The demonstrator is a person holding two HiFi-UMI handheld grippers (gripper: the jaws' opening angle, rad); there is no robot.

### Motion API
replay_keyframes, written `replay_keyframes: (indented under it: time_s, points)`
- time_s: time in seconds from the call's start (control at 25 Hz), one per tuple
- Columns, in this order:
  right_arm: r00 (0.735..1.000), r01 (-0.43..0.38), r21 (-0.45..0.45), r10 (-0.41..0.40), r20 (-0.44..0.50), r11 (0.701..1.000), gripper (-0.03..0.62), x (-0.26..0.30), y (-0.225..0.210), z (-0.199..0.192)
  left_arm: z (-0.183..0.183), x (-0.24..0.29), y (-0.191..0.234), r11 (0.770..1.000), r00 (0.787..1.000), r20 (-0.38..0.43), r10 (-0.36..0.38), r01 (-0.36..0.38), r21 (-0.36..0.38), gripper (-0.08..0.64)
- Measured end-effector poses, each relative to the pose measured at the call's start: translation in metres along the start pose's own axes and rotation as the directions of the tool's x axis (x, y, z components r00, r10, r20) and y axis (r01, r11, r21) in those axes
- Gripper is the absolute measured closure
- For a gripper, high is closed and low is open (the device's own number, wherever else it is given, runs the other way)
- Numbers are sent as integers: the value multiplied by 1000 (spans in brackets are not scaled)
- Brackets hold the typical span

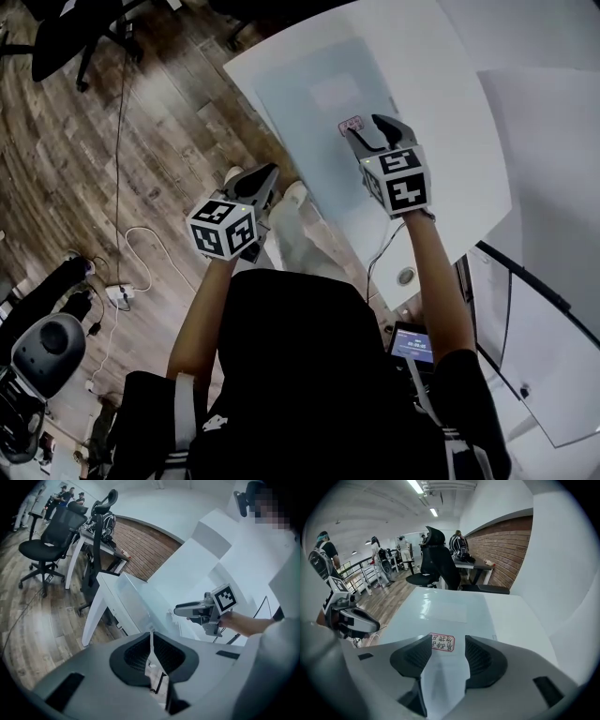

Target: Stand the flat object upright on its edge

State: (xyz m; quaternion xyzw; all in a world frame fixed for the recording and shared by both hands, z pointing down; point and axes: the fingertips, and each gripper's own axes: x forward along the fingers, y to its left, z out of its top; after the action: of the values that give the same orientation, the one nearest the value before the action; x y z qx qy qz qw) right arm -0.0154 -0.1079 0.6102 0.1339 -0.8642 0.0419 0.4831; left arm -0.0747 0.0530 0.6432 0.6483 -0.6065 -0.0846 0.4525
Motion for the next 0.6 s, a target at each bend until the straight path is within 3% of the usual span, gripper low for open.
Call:
replay_keyframes:
  time_s: [0.28,0.6]
  points:
    - [1000,-14,15,14,-10,1000,353,9,-1,-8,-14,-3,1,999,1000,11,-21,22,-42,545]
    - [999,-42,96,40,23,994,354,10,-3,-13,-19,-3,-5,995,997,24,-66,68,-79,477]
